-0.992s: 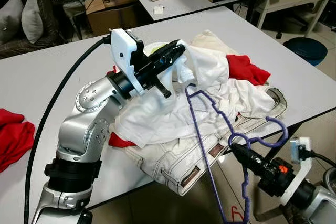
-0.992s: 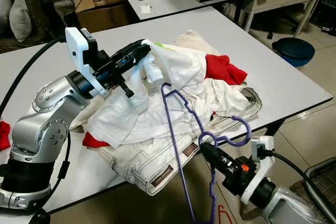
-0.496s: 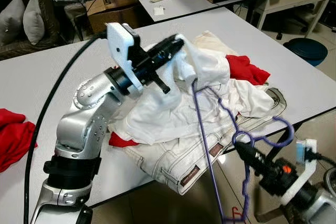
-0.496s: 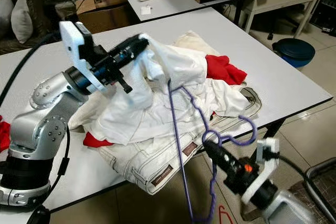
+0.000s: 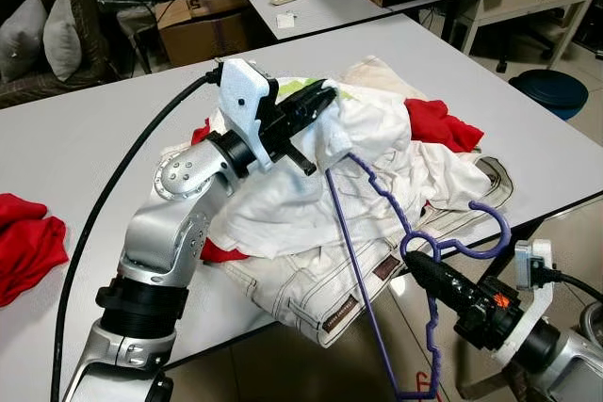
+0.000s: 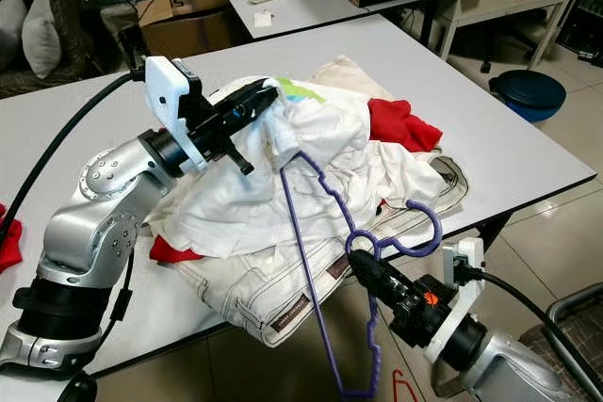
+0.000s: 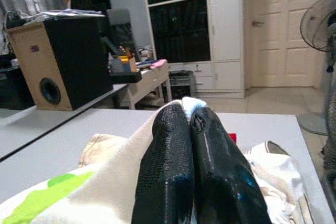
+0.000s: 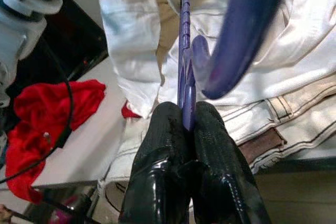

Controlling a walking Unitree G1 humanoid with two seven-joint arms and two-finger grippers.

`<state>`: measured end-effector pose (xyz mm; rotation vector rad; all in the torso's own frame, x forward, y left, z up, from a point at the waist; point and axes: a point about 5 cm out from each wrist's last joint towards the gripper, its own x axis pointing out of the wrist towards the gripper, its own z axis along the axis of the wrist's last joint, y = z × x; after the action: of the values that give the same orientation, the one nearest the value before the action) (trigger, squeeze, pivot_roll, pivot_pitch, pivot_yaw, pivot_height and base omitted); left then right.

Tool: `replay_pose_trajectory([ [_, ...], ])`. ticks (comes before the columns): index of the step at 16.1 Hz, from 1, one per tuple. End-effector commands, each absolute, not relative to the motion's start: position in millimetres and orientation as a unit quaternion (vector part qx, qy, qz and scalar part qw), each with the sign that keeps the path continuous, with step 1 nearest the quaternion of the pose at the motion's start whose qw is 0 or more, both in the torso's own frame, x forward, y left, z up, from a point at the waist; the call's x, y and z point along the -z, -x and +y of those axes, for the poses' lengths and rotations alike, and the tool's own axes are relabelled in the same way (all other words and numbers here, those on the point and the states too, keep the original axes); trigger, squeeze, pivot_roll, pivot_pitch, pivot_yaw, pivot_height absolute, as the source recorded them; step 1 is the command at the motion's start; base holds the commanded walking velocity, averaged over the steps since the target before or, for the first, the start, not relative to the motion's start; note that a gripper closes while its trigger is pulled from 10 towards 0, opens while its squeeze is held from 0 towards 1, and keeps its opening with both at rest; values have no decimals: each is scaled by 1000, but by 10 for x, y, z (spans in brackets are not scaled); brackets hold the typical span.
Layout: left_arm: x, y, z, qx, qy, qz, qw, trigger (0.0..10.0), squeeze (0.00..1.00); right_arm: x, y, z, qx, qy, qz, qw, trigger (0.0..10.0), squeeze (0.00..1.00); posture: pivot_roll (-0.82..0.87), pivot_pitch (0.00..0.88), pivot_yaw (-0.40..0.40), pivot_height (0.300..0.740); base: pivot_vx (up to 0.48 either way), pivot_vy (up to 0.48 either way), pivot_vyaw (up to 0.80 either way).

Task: Hang hanger

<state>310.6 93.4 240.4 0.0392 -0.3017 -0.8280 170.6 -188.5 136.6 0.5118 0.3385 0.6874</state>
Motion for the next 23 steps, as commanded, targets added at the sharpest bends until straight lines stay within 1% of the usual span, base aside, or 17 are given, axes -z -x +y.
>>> replay_pose_trajectory([
  [1, -2494, -3180, 985, 373, -27, -158, 914, 0, 0, -1327, -1714, -1886, -320, -190, 180, 910, 10000, 0, -47, 59, 108, 740, 0, 0, 0],
  [2, -2501, -3209, 1013, 365, -26, -156, 918, 0, 0, -1285, -1744, -1927, -297, -130, 190, 927, 10000, 0, -48, 59, 112, 740, 0, 0, 0],
  [4, -2508, -3189, 1024, 376, -19, -155, 913, 0, 0, -1332, -1813, -1944, -273, -91, 171, 942, 10000, 0, -48, 58, 116, 740, 0, 0, 0],
  [5, -2510, -3167, 1021, 386, -13, -154, 909, 0, 0, -1364, -1845, -1931, -268, -77, 159, 947, 10000, 0, -48, 57, 118, 740, 0, 0, 0],
  [7, -2497, -3133, 1011, 402, -14, -150, 903, 0, 0, -1429, -1898, -1890, -261, -76, 134, 953, 10000, 0, -44, 57, 121, 740, 0, 0, 0],
  [10, -2467, -3133, 1009, 403, -34, -143, 903, 0, 0, -1448, -1925, -1836, -260, -48, 126, 956, 10000, 0, -38, 56, 118, 740, 0, 0, 0],
  [12, -2449, -3149, 1026, 395, -53, -139, 906, 0, 0, -1454, -1927, -1806, -250, 26, 150, 956, 10000, 0, -39, 56, 114, 740, 0, 0, 0],
  [13, -2452, -3158, 1039, 388, -55, -140, 909, 0, 0, -1465, -1932, -1801, -238, 53, 158, 957, 10000, 0, -39, 56, 113, 740, 0, 0, 0],
  [15, -2454, -3162, 1032, 388, -55, -140, 909, 0, 0, -1485, -1953, -1758, -245, 100, 157, 952, 10000, 0, -41, 56, 118, 740, 0, 0, 0],
  [16, -2457, -3151, 994, 395, -50, -140, 907, 0, 0, -1462, -1994, -1712, -252, 169, 162, 939, 10000, 0, -43, 53, 119, 740, 0, 0, 0],
  [17, -2462, -3144, 972, 399, -46, -141, 905, 0, 0, -1447, -2027, -1688, -249, 197, 161, 935, 10000, 0, -40, 54, 119, 740, 0, 0, 0],
  [20, -2475, -3131, 979, 398, -44, -143, 905, 0, 0, -1492, -2108, -1614, -212, 207, 134, 946, 10000, 0, -33, 50, 116, 740, 0, 0, 0],
  [23, -2476, -3183, 1090, 363, -48, -143, 919, 0, 0, -1681, -2169, -1588, -157, 238, 60, 957, 10000, 0, -28, 48, 116, 740, 0, 0, 0],
])
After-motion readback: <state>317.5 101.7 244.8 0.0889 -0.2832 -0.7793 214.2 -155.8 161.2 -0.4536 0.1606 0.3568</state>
